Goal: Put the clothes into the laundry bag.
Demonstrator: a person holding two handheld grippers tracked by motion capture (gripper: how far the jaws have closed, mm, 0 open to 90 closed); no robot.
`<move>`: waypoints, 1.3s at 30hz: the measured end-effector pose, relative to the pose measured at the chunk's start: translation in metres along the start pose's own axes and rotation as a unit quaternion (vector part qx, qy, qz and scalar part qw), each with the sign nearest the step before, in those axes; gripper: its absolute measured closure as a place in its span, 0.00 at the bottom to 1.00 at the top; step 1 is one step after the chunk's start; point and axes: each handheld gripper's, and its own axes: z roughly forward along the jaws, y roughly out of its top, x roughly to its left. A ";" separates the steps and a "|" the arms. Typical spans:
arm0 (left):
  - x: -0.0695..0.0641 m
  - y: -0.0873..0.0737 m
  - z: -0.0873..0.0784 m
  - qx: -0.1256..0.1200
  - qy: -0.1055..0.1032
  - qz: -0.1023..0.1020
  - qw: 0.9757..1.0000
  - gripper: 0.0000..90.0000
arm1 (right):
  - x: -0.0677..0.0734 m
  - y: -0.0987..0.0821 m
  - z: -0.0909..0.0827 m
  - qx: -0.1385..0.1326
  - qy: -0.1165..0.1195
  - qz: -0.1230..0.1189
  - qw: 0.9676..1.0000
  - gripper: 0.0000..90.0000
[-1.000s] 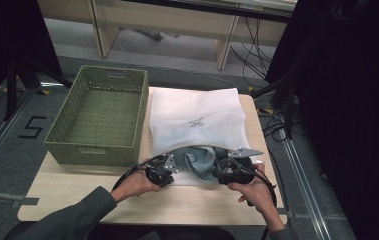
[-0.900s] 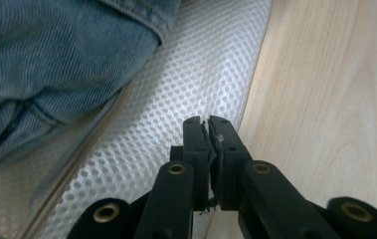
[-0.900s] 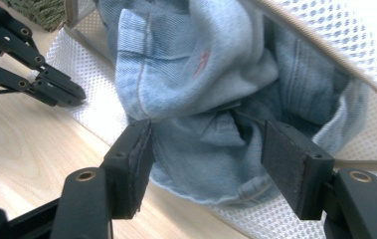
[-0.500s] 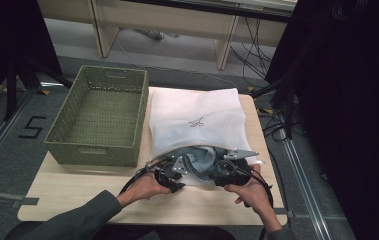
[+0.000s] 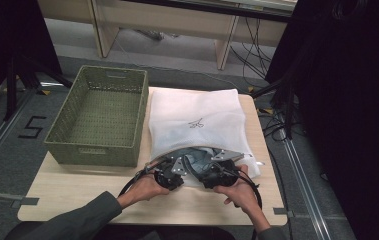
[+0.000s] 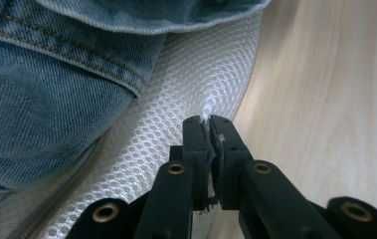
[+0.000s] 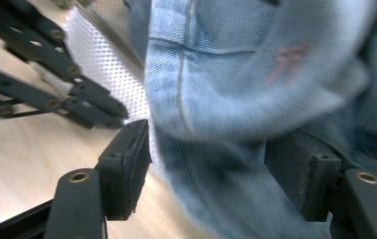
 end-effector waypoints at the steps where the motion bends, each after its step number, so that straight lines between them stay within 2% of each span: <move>1: -0.002 0.000 -0.001 0.003 0.000 0.007 1.000 0.95 | 0.001 0.001 0.006 0.007 -0.001 -0.004 1.000 0.39; 2: -0.002 -0.001 -0.002 0.003 0.001 0.012 1.000 0.95 | 0.003 0.003 0.017 0.001 -0.010 -0.005 1.000 0.41; 3: -0.003 -0.001 -0.002 0.003 0.000 0.013 1.000 0.95 | 0.002 0.005 0.019 0.007 -0.011 -0.012 1.000 0.44; 4: -0.003 -0.001 -0.003 0.005 -0.005 0.010 1.000 0.95 | 0.006 0.006 0.024 0.018 -0.013 0.009 1.000 0.50; 5: -0.004 -0.001 -0.003 0.007 -0.008 0.005 1.000 0.95 | 0.006 0.008 0.033 0.009 -0.029 0.010 0.999 0.59; 6: -0.004 -0.002 -0.003 0.004 -0.010 -0.004 1.000 0.95 | 0.005 0.012 0.036 0.034 -0.035 0.005 0.999 0.67; 7: -0.004 -0.002 -0.003 0.005 -0.010 -0.006 1.000 0.95 | 0.004 0.014 0.041 0.034 -0.040 0.011 0.999 0.72; 8: -0.004 -0.002 -0.003 0.006 -0.011 -0.006 1.000 0.95 | 0.000 0.016 0.045 0.029 -0.047 0.003 0.998 0.78; 9: -0.004 -0.002 -0.004 0.006 -0.012 -0.009 1.000 0.96 | -0.003 0.020 0.050 0.023 -0.053 0.007 0.998 0.81; 10: -0.003 -0.003 -0.004 0.007 -0.009 0.001 1.000 0.96 | -0.005 0.023 0.054 0.013 -0.061 0.015 0.998 0.83; 11: -0.004 -0.003 -0.004 0.007 -0.009 0.002 1.000 0.96 | -0.007 0.028 0.057 0.005 -0.070 0.028 0.997 0.84; 12: -0.004 -0.003 -0.005 0.007 -0.010 0.003 1.000 0.96 | -0.010 0.031 0.060 -0.001 -0.091 0.013 0.996 0.86; 14: -0.004 -0.004 -0.005 0.009 -0.011 0.003 1.000 0.96 | -0.016 0.037 0.066 -0.009 -0.112 0.017 0.993 0.87; 16: -0.005 -0.004 -0.005 0.004 -0.012 -0.005 1.000 0.96 | -0.025 0.044 0.070 -0.014 -0.119 0.043 0.992 0.87; 17: -0.005 -0.005 -0.006 0.007 -0.012 -0.002 1.000 0.96 | -0.031 0.047 0.073 -0.018 -0.125 0.046 0.991 0.87; 18: -0.005 -0.005 -0.007 0.012 -0.012 -0.001 1.000 0.96 | -0.039 0.048 0.076 -0.023 -0.137 0.038 0.990 0.87; 20: -0.004 -0.006 -0.007 0.013 -0.015 0.001 1.000 0.96 | -0.048 0.051 0.080 -0.038 -0.147 0.046 0.987 0.86; 22: -0.004 -0.006 -0.007 0.013 -0.016 0.000 1.000 0.96 | -0.052 0.051 0.082 -0.038 -0.139 0.071 0.987 0.85; 23: -0.004 -0.006 -0.007 0.013 -0.017 0.001 1.000 0.96 | -0.054 0.050 0.082 -0.042 -0.136 0.064 0.988 0.84; 24: -0.004 -0.006 -0.007 0.013 -0.018 0.000 1.000 0.96 | -0.053 0.050 0.083 -0.044 -0.126 0.079 0.988 0.82; 25: -0.003 -0.005 -0.008 0.014 -0.015 0.003 1.000 0.96 | -0.055 0.049 0.080 -0.040 -0.131 0.055 0.989 0.80; 26: -0.004 -0.006 -0.008 0.011 -0.016 -0.007 1.000 0.96 | -0.054 0.049 0.078 -0.039 -0.122 0.067 0.990 0.76; 27: -0.003 -0.006 -0.008 0.015 -0.015 0.000 1.000 0.95 | -0.054 0.048 0.075 -0.034 -0.119 0.071 0.990 0.73; 28: -0.003 -0.006 -0.009 0.015 -0.015 -0.001 1.000 0.95 | -0.051 0.048 0.072 -0.029 -0.113 0.088 0.989 0.69; 29: -0.002 -0.007 -0.009 0.014 -0.016 -0.002 1.000 0.95 | -0.053 0.046 0.071 -0.032 -0.108 0.072 0.991 0.65; 30: -0.002 -0.007 -0.009 0.014 -0.018 -0.006 1.000 0.94 | -0.049 0.047 0.064 -0.016 -0.099 0.079 0.992 0.61; 33: -0.002 -0.007 -0.009 0.015 -0.017 -0.004 1.000 0.94 | -0.046 0.043 0.047 -0.023 -0.085 0.054 0.995 0.55; 34: -0.002 -0.007 -0.009 0.014 -0.018 -0.007 1.000 0.93 | -0.042 0.042 0.039 -0.024 -0.082 0.060 0.995 0.53; 37: -0.002 -0.006 -0.009 0.015 -0.018 -0.006 1.000 0.92 | -0.036 0.041 0.023 -0.017 -0.076 0.040 0.996 0.50; 39: -0.003 -0.006 -0.008 0.015 -0.017 -0.006 1.000 0.92 | -0.028 0.040 0.009 -0.027 -0.073 0.033 0.996 0.50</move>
